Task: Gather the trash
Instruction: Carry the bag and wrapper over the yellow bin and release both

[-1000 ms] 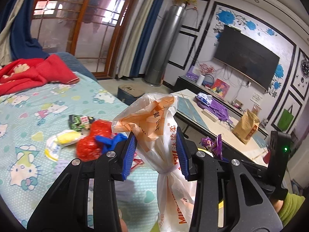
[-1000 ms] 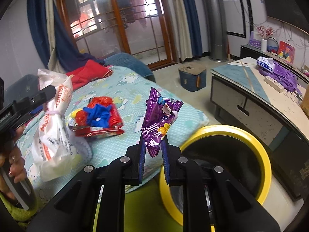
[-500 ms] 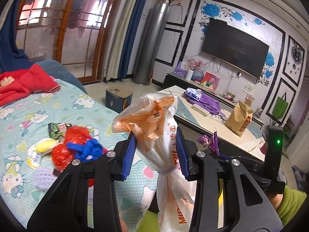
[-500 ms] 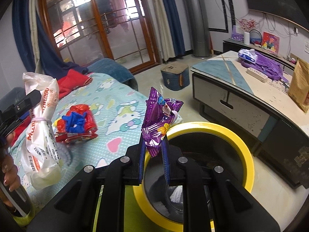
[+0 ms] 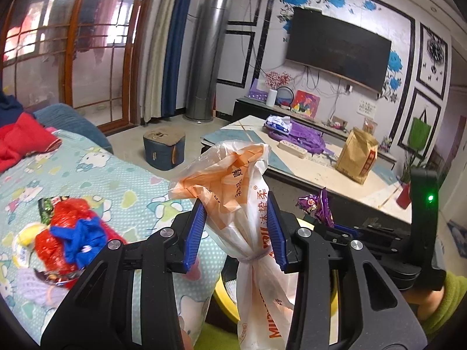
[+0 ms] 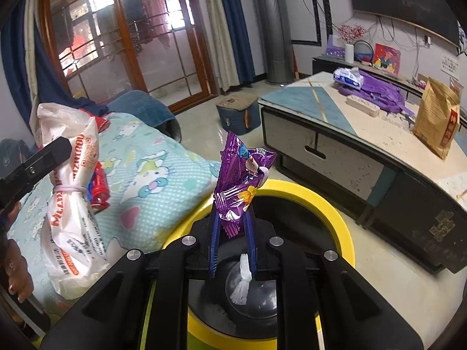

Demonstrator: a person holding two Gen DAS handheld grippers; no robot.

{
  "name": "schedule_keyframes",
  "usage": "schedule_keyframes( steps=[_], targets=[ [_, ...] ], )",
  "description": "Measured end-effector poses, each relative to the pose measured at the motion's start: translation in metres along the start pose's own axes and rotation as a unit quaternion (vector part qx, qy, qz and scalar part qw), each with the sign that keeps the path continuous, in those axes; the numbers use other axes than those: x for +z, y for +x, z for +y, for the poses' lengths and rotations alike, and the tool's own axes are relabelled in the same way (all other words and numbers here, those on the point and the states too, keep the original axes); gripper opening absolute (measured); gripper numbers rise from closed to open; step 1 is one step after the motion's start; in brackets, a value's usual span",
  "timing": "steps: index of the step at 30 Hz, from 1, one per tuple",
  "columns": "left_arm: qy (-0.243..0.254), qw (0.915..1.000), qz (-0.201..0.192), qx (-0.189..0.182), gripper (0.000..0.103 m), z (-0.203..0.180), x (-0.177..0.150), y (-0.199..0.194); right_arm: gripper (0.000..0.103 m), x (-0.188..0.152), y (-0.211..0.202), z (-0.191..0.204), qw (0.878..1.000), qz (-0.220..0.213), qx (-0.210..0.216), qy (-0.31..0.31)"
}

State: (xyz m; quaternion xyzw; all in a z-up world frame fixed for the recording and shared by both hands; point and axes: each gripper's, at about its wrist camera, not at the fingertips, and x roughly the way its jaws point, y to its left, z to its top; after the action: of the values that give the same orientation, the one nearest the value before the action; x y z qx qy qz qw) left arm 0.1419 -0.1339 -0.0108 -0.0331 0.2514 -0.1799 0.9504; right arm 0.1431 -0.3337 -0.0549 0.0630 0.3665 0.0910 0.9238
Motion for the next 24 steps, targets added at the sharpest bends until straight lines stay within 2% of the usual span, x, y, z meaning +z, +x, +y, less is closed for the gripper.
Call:
schedule_keyframes(
  steps=[11, 19, 23, 24],
  targets=[
    [0.024, 0.9993, 0.029, 0.008, 0.034, -0.019, -0.006, 0.044, 0.016, -0.009, 0.018, -0.022, 0.998, 0.038, 0.002, 0.042],
    [0.027, 0.9982, 0.052, 0.010, 0.036, -0.026, -0.008, 0.075, 0.016, -0.008, 0.021, -0.027, 0.997, 0.045, 0.007, 0.059],
    [0.023, 0.9979, 0.060, 0.008, 0.043, -0.023, -0.010, 0.078, 0.017, -0.008, 0.024, -0.030, 0.997, 0.048, 0.010, 0.066],
    [0.020, 0.9979, 0.061, 0.006, 0.048, -0.022, -0.011, 0.078, 0.018, -0.008, 0.024, -0.031, 0.996, 0.049, 0.009, 0.069]
  ],
)
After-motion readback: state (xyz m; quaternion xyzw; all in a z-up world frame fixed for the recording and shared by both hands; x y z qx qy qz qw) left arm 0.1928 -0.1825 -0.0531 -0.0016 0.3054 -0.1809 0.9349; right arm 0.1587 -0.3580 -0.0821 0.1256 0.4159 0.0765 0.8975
